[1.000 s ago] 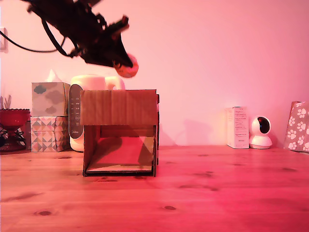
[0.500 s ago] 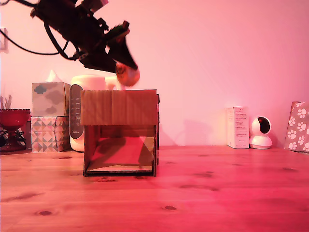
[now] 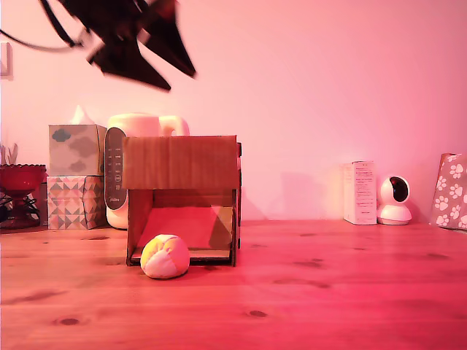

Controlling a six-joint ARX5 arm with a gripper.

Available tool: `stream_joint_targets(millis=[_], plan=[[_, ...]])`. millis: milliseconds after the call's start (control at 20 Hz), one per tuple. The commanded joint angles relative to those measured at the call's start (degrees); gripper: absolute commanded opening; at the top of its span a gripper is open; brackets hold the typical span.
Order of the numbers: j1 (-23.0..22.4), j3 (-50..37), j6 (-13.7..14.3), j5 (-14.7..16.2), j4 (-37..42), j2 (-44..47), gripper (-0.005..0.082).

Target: Drop the footbag into the cardboard dice tower

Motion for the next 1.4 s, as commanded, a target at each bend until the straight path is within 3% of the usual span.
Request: stream_joint_targets(millis=[0,150,500,700,950,1150,1350], plan=[[-0.17,0.09,1.01,2.12,-1.77,0.20,-0.0013],[-0.17,-2.29,1.22,3.10,-1.07,-1.64,-0.0013],[-0.17,-21.20,0.31,3.43,15.41,-13.11,-0.0013],[-0.15,-33.86,-2.82,2.80,27.39,-18.80,-0.0013],[-0.15,-48.57,-6.73,-1.38,39.74,-25.55,-0.0013],[-0.13,-55.45,-8.39,-3.78,40.06,-30.18,-0.0013],[-0.57,-56.04,-8.20,-3.87,34.73,-29.92,-0.0013]])
